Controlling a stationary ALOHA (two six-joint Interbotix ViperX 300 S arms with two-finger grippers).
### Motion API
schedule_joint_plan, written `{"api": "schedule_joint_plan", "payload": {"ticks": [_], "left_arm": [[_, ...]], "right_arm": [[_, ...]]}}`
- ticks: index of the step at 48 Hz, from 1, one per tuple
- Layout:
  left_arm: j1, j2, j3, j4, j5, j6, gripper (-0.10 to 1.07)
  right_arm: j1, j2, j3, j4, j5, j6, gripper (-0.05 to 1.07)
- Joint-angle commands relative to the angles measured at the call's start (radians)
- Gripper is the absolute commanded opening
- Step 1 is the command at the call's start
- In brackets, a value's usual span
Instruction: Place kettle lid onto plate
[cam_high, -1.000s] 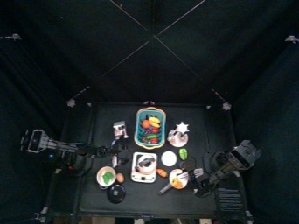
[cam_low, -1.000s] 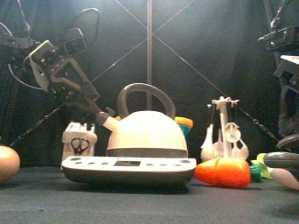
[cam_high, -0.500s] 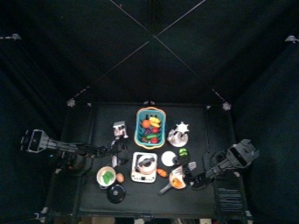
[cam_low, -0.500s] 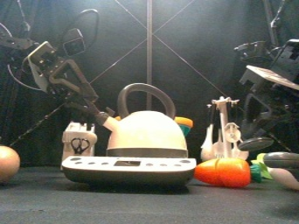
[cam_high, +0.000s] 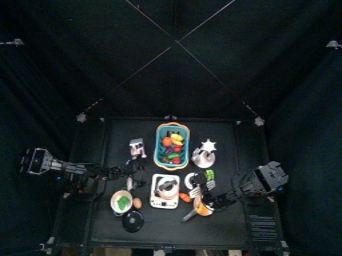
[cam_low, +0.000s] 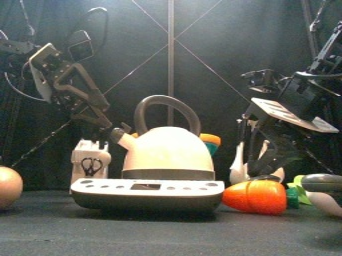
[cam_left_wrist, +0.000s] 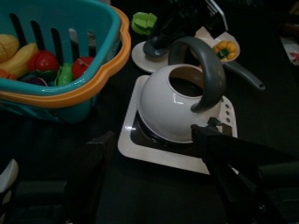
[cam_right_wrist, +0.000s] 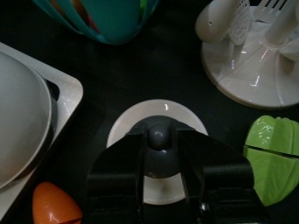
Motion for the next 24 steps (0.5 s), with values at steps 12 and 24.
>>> {"api": "schedule_joint_plan", "payload": {"ticks": [12, 24], "left_arm": [[0.003, -0.052, 0.009, -0.002, -0.005, 0.000, 1.02], [0.003, -0.052, 0.009, -0.002, -0.005, 0.000, 1.02]], "right_arm": [[-0.014, 0.008, -0.017, 0.003, -0.026, 0.005, 0.68], [-0.023, 0.018, -0.025, 0.015, -0.023, 0.002, 0.77]]}}
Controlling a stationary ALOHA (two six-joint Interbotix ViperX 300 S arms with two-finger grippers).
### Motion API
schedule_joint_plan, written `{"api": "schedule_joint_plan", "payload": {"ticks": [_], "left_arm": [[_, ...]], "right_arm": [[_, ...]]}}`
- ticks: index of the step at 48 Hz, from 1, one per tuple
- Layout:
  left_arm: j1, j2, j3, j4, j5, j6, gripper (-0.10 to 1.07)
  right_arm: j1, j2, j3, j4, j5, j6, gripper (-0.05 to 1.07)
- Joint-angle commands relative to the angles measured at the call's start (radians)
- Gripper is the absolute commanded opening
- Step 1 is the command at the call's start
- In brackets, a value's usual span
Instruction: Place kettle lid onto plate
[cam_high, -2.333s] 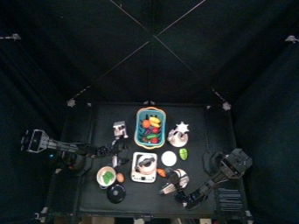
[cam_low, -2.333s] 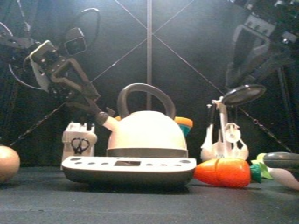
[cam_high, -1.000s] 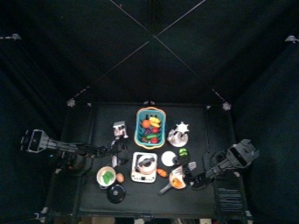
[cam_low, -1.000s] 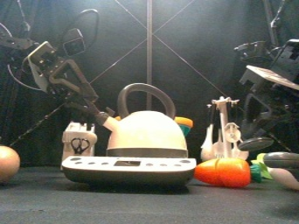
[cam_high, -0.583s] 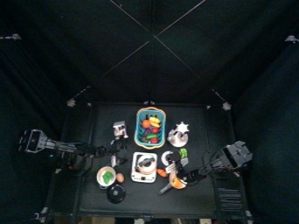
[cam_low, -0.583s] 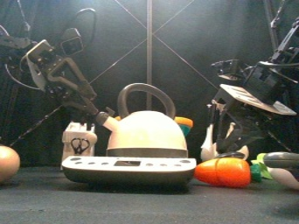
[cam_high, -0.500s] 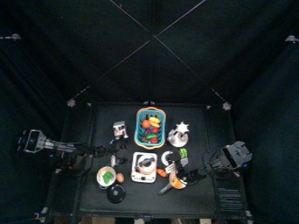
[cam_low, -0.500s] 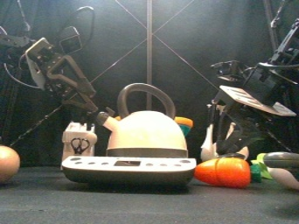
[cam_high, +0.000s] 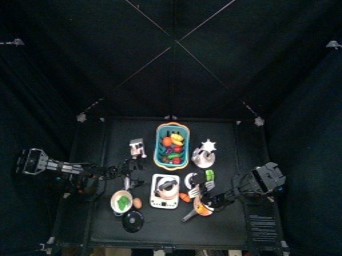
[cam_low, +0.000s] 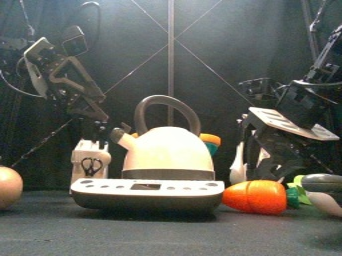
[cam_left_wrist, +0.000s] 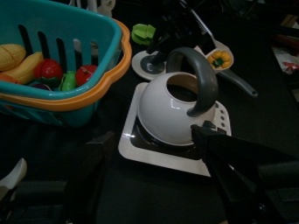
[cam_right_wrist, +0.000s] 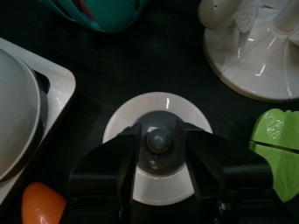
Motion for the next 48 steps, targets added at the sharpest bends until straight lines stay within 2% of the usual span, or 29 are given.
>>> {"api": "schedule_joint_plan", "payload": {"ticks": [1, 24, 36, 48], "left_arm": [[0.002, -0.002, -0.012, -0.002, -0.006, 0.000, 1.02], [0.003, -0.002, -0.012, -0.002, -0.005, 0.000, 1.02], [0.003, -0.002, -0.011, -0.002, -0.005, 0.002, 1.02], [0.002, -0.002, -0.005, -0.002, -0.005, 0.002, 1.02]], "right_arm": [[-0.006, -0.018, -0.018, 0.000, 0.014, 0.000, 0.78], [0.005, -0.153, 0.028, 0.002, 0.130, -0.006, 0.80], [0.009, -0.225, 0.057, 0.092, 0.143, -0.006, 0.79], [0.029, -0.232, 0.043, 0.014, 0.140, -0.009, 0.79]]}}
